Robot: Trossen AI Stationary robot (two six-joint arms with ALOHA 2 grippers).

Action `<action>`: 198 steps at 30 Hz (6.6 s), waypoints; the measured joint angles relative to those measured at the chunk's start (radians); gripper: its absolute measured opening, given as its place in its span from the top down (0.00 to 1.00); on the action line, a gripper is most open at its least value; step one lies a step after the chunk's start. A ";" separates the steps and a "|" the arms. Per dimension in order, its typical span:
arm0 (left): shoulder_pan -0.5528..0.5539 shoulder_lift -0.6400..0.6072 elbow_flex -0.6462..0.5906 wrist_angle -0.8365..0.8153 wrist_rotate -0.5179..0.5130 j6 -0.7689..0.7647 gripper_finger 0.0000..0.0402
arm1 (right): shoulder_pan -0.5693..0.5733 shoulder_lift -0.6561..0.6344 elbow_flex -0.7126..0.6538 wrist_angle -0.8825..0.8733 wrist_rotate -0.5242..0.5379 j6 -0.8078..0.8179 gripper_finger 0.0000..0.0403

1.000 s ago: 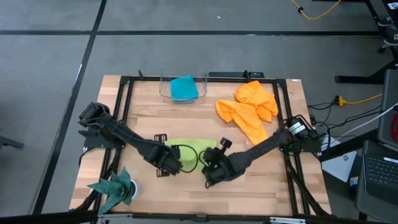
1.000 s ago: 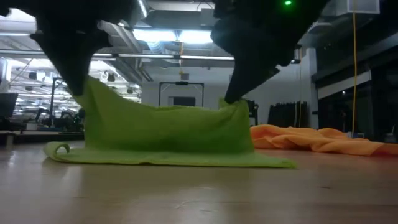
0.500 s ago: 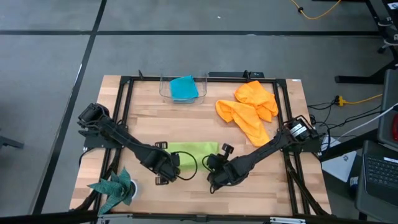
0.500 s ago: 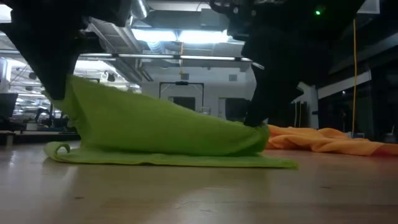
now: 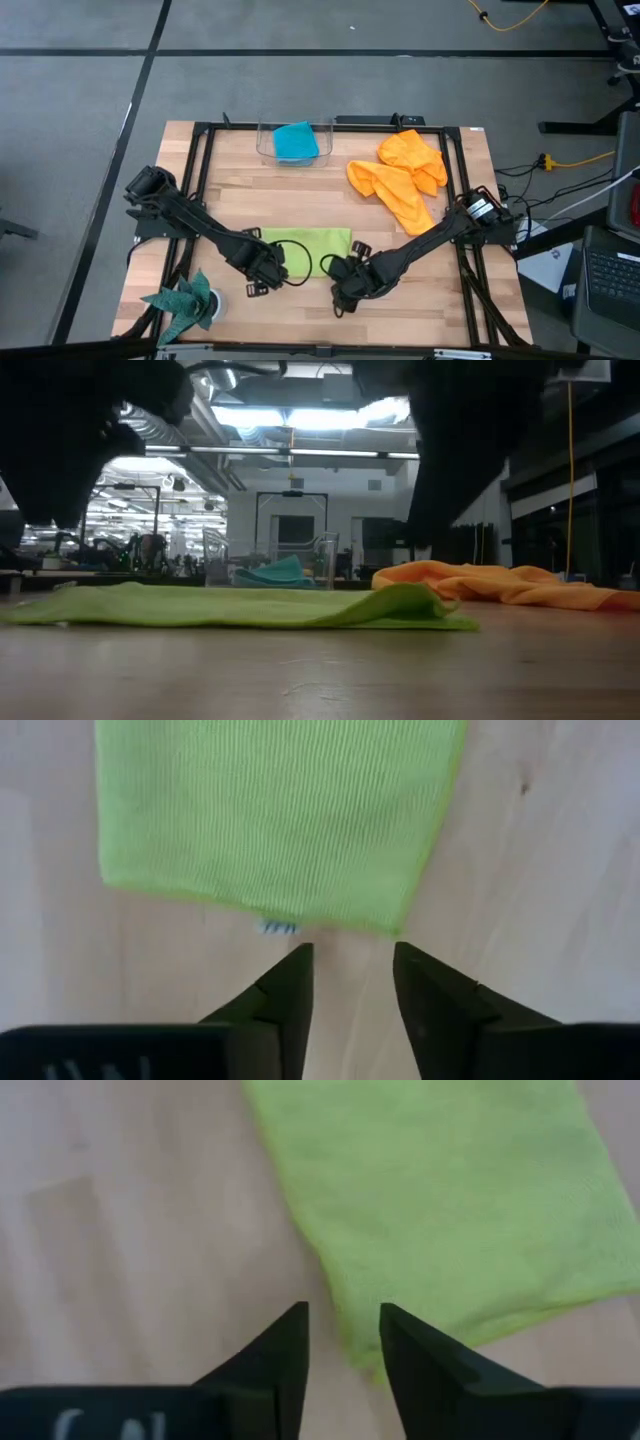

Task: Fold microfiber towels
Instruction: Fold the green microfiber towel

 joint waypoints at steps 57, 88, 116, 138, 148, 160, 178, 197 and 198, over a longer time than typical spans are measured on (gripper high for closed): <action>0.039 -0.193 0.338 -0.514 -0.253 -0.155 0.67 | -0.060 -0.002 -0.056 -0.257 -0.243 0.302 0.66; -0.051 -0.634 0.080 -0.375 -0.483 -0.176 0.67 | -0.074 -0.002 0.535 -0.267 0.185 -0.108 0.66; -0.051 -0.618 0.065 -0.373 -0.483 -0.176 0.67 | -0.138 -0.002 0.534 -0.250 0.047 -0.057 0.66; -0.051 -0.618 0.065 -0.372 -0.483 -0.176 0.67 | -0.128 -0.002 0.534 -0.197 0.125 -0.027 0.66; -0.051 -0.618 0.065 -0.363 -0.522 -0.187 0.67 | -0.128 -0.002 0.534 -0.198 0.070 -0.030 0.66; -0.051 -0.601 0.065 -0.164 -0.532 -0.232 0.67 | -0.143 -0.002 0.511 -0.407 -0.098 0.228 0.66; -0.051 -0.344 0.065 0.056 -0.327 -0.269 0.67 | -0.233 0.000 0.263 -0.377 -0.492 0.043 0.66; 0.109 0.122 0.065 0.054 -0.026 -0.438 0.67 | -0.210 -0.073 0.264 -0.808 -0.698 -0.374 0.66; 0.120 0.137 0.065 0.059 -0.015 -0.431 0.67 | -0.201 -0.088 0.264 -0.806 -0.691 -0.383 0.66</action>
